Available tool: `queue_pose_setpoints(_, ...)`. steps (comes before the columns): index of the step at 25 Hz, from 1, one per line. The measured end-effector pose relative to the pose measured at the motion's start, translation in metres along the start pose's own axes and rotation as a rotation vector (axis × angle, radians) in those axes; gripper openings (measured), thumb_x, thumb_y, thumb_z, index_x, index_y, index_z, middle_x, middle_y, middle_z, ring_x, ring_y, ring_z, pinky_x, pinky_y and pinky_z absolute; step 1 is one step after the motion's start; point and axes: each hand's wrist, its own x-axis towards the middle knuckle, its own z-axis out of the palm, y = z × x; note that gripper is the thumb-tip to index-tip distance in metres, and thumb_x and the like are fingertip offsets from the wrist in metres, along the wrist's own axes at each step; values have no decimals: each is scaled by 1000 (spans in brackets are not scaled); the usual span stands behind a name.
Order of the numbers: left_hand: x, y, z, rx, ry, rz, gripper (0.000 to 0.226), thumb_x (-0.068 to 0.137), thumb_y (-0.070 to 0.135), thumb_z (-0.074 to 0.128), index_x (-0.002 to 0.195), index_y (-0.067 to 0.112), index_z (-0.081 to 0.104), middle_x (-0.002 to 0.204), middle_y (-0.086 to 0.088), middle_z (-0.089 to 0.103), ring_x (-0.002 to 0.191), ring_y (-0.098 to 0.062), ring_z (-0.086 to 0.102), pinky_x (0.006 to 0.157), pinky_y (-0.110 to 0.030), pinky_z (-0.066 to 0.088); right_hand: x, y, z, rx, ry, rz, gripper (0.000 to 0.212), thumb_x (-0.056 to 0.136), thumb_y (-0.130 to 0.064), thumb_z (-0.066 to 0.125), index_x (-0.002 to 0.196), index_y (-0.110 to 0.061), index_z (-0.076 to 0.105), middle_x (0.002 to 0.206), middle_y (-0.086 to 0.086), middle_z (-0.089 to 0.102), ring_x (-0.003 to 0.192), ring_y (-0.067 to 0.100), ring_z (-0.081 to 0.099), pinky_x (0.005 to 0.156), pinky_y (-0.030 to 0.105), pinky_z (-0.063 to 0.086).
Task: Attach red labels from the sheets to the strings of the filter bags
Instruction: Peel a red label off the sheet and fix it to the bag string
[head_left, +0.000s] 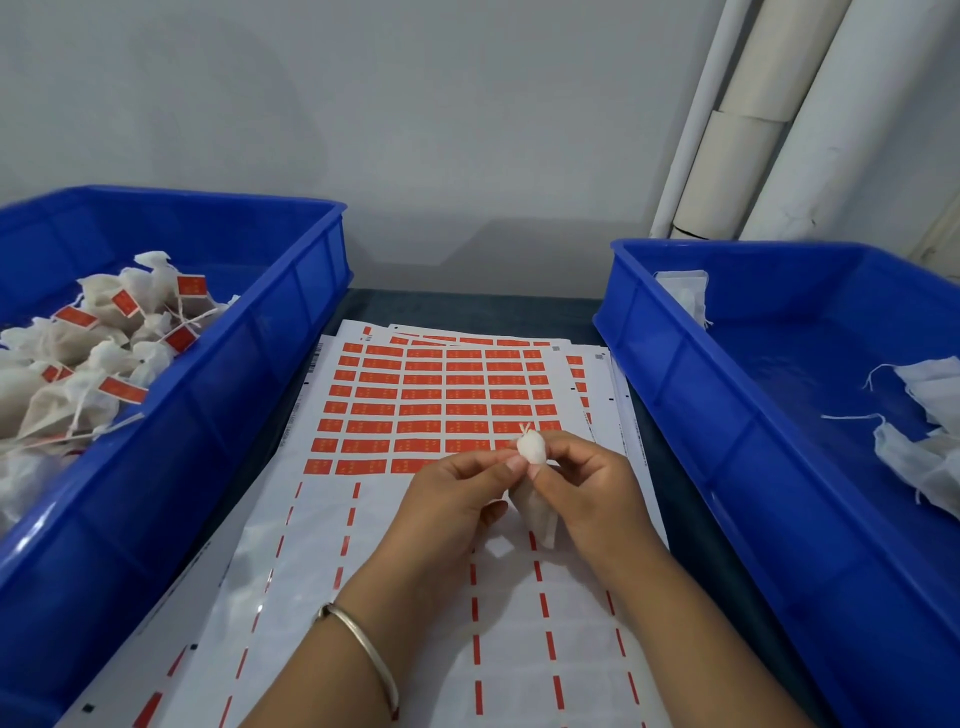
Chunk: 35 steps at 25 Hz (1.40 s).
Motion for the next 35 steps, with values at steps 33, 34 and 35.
queue_pose_setpoints(33, 4, 0, 6, 516, 427, 266, 18, 85, 40, 58, 70, 31, 60, 65, 17, 61, 64, -4, 58, 53, -8, 35, 2, 9, 1, -51, 106, 102, 16, 86, -29, 67, 76, -42, 67, 81, -34, 65, 84, -16, 58, 52, 0, 42)
queue_pose_setpoints(34, 4, 0, 6, 516, 441, 282, 18, 86, 39, 57, 70, 31, 59, 66, 16, 61, 64, -6, 58, 54, -9, 35, 2, 10, 1, -63, 80, 100, 16, 86, -28, 68, 77, -41, 67, 83, -35, 64, 85, -18, 56, 53, -1, 41)
queue_pose_setpoints(35, 4, 1, 6, 527, 459, 297, 18, 87, 37, 57, 70, 31, 58, 66, 15, 60, 65, -7, 57, 54, -9, 35, 1, 10, 1, -77, 55, 95, 17, 86, -27, 68, 77, -41, 66, 84, -36, 64, 87, -18, 56, 53, -2, 40)
